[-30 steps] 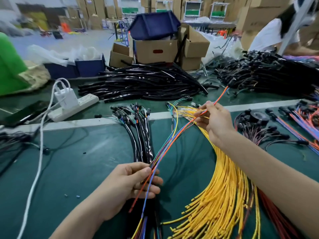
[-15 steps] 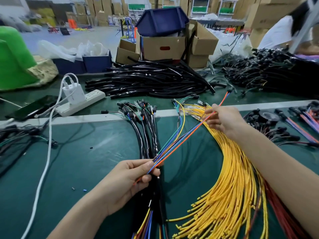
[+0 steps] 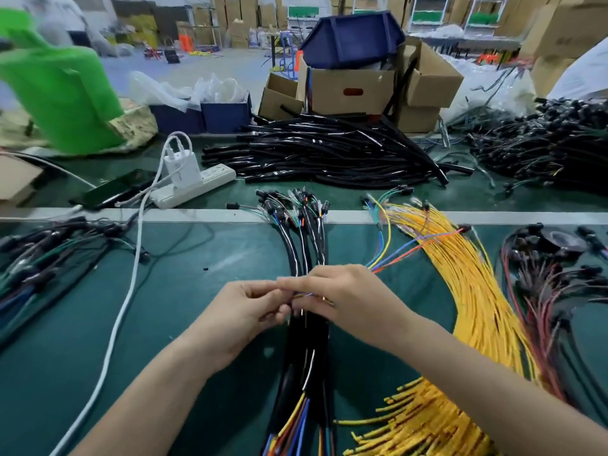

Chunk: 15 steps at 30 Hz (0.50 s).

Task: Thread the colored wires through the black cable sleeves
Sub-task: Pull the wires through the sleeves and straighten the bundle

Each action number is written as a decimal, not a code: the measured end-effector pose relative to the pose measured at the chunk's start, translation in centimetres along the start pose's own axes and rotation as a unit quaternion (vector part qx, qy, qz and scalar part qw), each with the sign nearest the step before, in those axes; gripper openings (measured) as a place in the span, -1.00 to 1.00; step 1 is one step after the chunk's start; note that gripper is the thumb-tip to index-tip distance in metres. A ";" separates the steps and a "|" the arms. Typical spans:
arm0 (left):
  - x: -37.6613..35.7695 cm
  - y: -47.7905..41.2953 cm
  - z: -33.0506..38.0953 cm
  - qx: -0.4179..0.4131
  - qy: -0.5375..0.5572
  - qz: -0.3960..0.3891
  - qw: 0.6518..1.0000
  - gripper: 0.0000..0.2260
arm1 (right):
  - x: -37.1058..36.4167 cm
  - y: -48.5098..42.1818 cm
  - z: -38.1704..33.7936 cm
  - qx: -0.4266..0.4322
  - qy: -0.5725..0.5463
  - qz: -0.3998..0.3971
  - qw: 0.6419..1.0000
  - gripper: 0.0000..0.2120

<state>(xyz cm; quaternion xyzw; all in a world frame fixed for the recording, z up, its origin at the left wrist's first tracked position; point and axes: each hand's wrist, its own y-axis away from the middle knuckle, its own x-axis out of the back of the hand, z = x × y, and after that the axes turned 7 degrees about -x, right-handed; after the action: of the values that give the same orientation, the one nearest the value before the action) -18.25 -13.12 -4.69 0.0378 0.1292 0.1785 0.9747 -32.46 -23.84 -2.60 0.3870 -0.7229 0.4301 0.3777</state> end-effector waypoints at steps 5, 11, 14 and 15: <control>0.2 -0.4 -0.2 -0.042 0.108 0.137 0.984 -0.89 | -2.6 0.3 0.4 -0.024 -0.092 0.154 0.984 -0.78; 0.0 -0.8 0.0 -0.018 0.287 0.153 0.945 -0.84 | -2.7 0.4 0.9 -0.058 -0.158 0.227 0.959 -0.79; 0.1 -0.8 0.2 0.017 0.329 0.129 0.936 -0.83 | -2.5 0.5 0.8 -0.050 -0.197 0.242 0.949 -0.79; 0.2 -0.8 0.3 0.034 0.339 0.117 0.933 -0.83 | -2.4 0.5 0.8 -0.052 -0.208 0.246 0.945 -0.79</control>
<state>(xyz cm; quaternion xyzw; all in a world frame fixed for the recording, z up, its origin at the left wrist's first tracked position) -17.71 -13.77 -4.59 0.0227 0.4530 0.2889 0.8431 -32.05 -23.80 -5.13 0.2576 -0.8797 0.3809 0.1209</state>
